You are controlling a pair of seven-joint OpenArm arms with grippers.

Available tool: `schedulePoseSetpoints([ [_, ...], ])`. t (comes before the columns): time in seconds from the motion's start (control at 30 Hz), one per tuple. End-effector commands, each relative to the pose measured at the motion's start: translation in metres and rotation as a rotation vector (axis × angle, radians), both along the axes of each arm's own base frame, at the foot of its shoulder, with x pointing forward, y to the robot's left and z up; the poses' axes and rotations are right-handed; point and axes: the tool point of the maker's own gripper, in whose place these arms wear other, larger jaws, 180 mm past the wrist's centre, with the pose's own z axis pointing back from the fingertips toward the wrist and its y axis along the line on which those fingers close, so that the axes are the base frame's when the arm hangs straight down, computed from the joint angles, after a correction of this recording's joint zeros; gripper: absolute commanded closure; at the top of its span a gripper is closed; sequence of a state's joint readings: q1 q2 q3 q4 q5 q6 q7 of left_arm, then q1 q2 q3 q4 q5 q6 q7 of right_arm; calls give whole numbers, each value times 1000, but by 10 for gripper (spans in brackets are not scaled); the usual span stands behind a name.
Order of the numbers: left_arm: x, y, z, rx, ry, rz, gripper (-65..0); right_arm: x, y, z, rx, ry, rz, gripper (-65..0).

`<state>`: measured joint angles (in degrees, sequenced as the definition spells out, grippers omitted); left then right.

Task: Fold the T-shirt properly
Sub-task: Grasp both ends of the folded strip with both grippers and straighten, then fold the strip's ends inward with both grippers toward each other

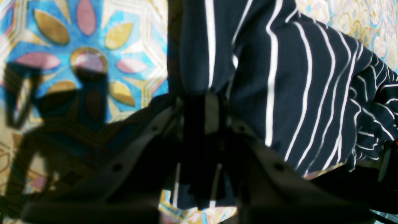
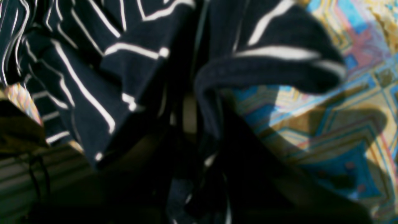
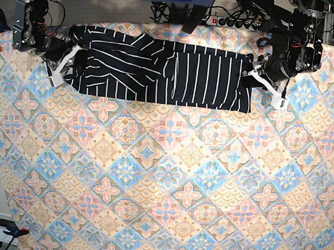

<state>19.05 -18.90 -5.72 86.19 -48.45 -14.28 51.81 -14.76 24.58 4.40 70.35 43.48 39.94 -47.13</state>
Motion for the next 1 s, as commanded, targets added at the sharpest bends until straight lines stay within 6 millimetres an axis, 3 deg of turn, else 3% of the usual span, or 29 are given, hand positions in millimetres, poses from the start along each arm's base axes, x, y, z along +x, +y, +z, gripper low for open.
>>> schedulePoseSetpoints([
  [0.0, 4, 2, 5, 4, -18, -2, -8, -3, -16, 1, -46, 17, 3, -8],
  [0.17, 4, -13, 3, -32, -19, 10, -8, 29, -45, 25, -105, -46, -23, -8],
  [0.33, 14, -32, 6, -78, -41, 26, -8, 74, -37, 73, -149, -214, 51, -9],
  [0.5, 30, -50, 13, -122, -71, 34, -8, 98, -27, 100, -178, -289, 102, -9],
  [0.63, 34, -62, 6, -125, -60, 29, -8, 106, 7, 120, -184, -359, 220, -9],
  [0.83, 27, -83, -5, -117, -34, -18, -8, 106, 82, 157, -129, -507, 393, -8],
  [0.97, 35, -84, -3, -100, -61, -20, -8, 96, 122, 158, -56, -524, 450, -8],
])
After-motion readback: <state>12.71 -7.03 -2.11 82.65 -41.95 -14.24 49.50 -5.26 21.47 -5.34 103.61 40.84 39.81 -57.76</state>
